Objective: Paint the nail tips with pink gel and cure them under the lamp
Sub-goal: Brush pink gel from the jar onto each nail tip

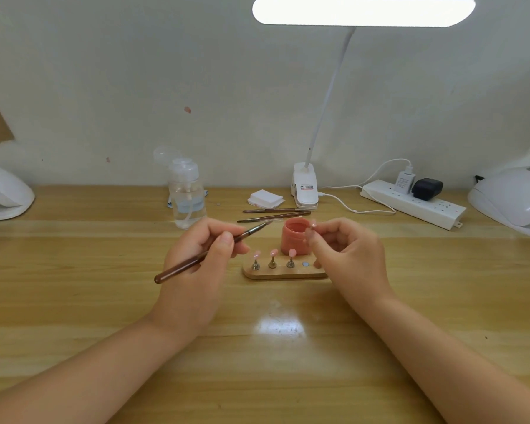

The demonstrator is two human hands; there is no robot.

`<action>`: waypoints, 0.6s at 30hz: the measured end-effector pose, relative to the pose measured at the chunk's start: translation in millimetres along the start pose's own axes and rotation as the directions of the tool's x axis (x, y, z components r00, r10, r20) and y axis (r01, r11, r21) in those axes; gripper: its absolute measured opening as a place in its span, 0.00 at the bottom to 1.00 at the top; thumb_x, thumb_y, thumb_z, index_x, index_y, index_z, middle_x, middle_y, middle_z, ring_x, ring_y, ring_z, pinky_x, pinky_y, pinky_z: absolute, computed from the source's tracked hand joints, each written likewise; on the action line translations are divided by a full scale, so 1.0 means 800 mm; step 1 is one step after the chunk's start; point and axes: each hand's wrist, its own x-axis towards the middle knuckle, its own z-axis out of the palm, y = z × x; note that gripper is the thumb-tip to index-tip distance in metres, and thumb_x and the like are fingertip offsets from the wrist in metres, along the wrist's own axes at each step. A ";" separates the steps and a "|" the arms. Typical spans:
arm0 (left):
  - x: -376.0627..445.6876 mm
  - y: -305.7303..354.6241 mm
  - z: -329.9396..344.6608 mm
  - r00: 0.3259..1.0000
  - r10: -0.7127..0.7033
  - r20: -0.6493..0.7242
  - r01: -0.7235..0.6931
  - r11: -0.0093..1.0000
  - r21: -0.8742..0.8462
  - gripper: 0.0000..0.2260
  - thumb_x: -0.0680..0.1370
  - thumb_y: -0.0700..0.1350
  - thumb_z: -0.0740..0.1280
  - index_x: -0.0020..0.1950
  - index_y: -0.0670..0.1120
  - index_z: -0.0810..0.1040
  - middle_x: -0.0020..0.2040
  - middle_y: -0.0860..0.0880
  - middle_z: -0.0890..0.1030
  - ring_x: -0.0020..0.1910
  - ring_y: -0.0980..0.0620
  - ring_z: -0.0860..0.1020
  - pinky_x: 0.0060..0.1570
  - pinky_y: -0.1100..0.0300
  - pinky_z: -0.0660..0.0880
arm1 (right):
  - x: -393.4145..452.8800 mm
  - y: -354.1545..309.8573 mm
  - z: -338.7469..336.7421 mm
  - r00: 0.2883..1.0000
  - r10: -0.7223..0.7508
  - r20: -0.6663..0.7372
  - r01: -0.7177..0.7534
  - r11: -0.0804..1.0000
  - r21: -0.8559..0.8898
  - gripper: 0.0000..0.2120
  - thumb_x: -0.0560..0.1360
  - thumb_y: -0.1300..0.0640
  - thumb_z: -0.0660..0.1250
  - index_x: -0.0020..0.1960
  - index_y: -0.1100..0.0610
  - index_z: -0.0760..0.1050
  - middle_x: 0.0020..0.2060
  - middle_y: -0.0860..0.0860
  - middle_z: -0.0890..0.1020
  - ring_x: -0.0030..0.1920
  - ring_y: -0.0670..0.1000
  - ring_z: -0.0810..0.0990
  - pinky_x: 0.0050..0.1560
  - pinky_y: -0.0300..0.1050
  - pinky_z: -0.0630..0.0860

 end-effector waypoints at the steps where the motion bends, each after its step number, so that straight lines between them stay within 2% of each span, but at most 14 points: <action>1: 0.000 -0.002 0.000 1.000 -0.006 0.000 0.006 1.000 0.002 0.09 0.77 0.42 0.60 0.47 0.47 0.80 0.42 0.48 0.83 0.42 0.57 0.81 0.44 0.69 0.75 | -0.002 0.001 0.001 1.000 -0.002 0.012 0.002 1.000 -0.007 0.04 0.72 0.58 0.73 0.40 0.52 0.80 0.31 0.49 0.83 0.30 0.50 0.81 0.36 0.54 0.80; 3: -0.001 -0.005 -0.001 1.000 -0.015 0.005 0.015 1.000 0.010 0.08 0.77 0.42 0.60 0.47 0.47 0.80 0.42 0.49 0.83 0.43 0.56 0.82 0.44 0.69 0.75 | -0.006 0.003 0.002 0.999 -0.047 0.019 0.048 0.998 -0.047 0.03 0.71 0.59 0.73 0.40 0.54 0.81 0.29 0.49 0.82 0.30 0.51 0.81 0.35 0.55 0.79; 6: -0.003 -0.009 -0.001 0.999 -0.035 0.005 0.035 0.999 0.022 0.08 0.77 0.43 0.61 0.48 0.49 0.80 0.42 0.51 0.83 0.44 0.55 0.82 0.44 0.68 0.75 | -0.006 0.006 -0.002 0.993 -0.112 0.027 0.115 0.981 -0.156 0.04 0.70 0.58 0.73 0.37 0.55 0.80 0.24 0.50 0.78 0.27 0.53 0.76 0.34 0.52 0.76; 9: -0.004 -0.011 -0.002 0.999 -0.048 0.011 0.047 0.998 0.040 0.08 0.77 0.44 0.61 0.48 0.49 0.80 0.42 0.51 0.83 0.44 0.56 0.82 0.44 0.68 0.75 | -0.006 0.011 -0.004 0.995 -0.073 0.065 0.089 0.950 -0.299 0.05 0.69 0.55 0.72 0.35 0.52 0.79 0.21 0.45 0.71 0.27 0.47 0.70 0.36 0.47 0.72; 15: -0.005 -0.011 -0.002 0.999 -0.048 0.022 0.047 0.996 0.074 0.08 0.77 0.45 0.61 0.49 0.49 0.80 0.42 0.53 0.83 0.45 0.56 0.82 0.45 0.68 0.75 | -0.006 0.014 0.001 0.983 0.056 0.174 0.051 0.829 -0.557 0.06 0.74 0.49 0.68 0.40 0.48 0.80 0.28 0.42 0.72 0.36 0.45 0.74 0.35 0.42 0.67; 18: -0.005 -0.010 -0.001 0.999 -0.045 0.027 0.043 0.996 0.082 0.08 0.77 0.45 0.61 0.49 0.48 0.80 0.43 0.54 0.83 0.45 0.57 0.82 0.44 0.69 0.75 | -0.005 0.013 0.001 0.980 0.072 0.186 0.062 0.775 -0.629 0.07 0.75 0.47 0.67 0.43 0.48 0.82 0.33 0.43 0.75 0.42 0.47 0.77 0.37 0.41 0.68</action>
